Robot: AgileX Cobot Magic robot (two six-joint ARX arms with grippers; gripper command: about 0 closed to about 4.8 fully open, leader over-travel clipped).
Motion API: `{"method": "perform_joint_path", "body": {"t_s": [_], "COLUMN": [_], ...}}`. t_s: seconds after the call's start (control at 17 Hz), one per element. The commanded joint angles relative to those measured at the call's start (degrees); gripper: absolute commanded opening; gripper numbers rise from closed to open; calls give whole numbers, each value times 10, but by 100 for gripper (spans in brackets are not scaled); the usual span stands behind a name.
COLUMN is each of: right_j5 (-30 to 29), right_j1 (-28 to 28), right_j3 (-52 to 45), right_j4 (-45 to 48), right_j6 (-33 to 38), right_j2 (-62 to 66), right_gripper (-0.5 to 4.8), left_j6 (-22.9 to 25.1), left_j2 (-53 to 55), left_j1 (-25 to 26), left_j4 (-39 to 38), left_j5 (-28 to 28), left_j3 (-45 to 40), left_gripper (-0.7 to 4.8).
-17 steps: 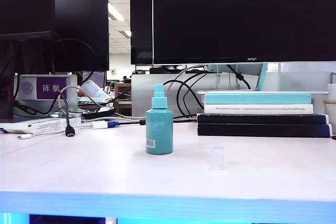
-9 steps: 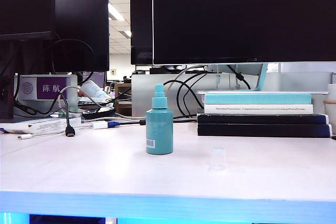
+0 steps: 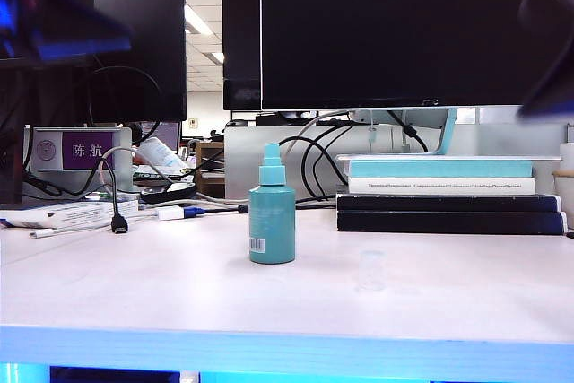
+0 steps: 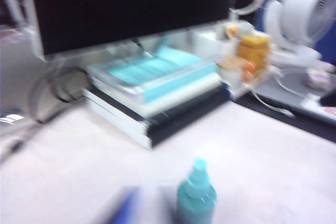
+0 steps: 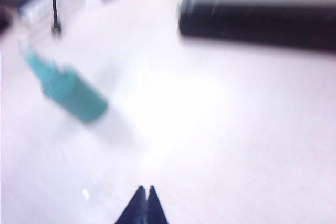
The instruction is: Pick up the sprayer with the left hand, pick up its lid with the right hand then put the lid on the sprayer.
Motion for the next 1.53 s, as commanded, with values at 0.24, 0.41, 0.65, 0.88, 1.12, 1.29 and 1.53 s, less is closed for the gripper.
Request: {"method": "perform_joint_path", "body": {"t_s": [0.24, 0.41, 0.65, 0.88, 1.12, 1.29, 1.53], "right_j5": [-116, -95, -47, -43, -60, -60, -28], "right_j1": [2, 40, 101, 108, 110, 122, 157], "right_j3": [3, 3, 3, 3, 3, 3, 3], "right_j4": [79, 134, 214, 247, 252, 251, 253], "right_j6": [-70, -69, -70, -69, -67, -68, -103], "right_j2": [85, 120, 188, 249, 270, 273, 309], "right_gripper": [89, 176, 354, 445, 474, 474, 474], "left_j6": [82, 130, 135, 128, 128, 128, 132], "left_j2": [136, 179, 240, 304, 369, 404, 414], "left_j1": [-14, -30, -63, -79, -102, -121, -122], "left_j4": [134, 135, 136, 134, 132, 131, 131], "left_j5": [68, 64, 64, 102, 123, 125, 116], "left_j3": [2, 4, 39, 94, 144, 158, 159], "left_gripper": [351, 463, 464, 469, 479, 479, 479]}}
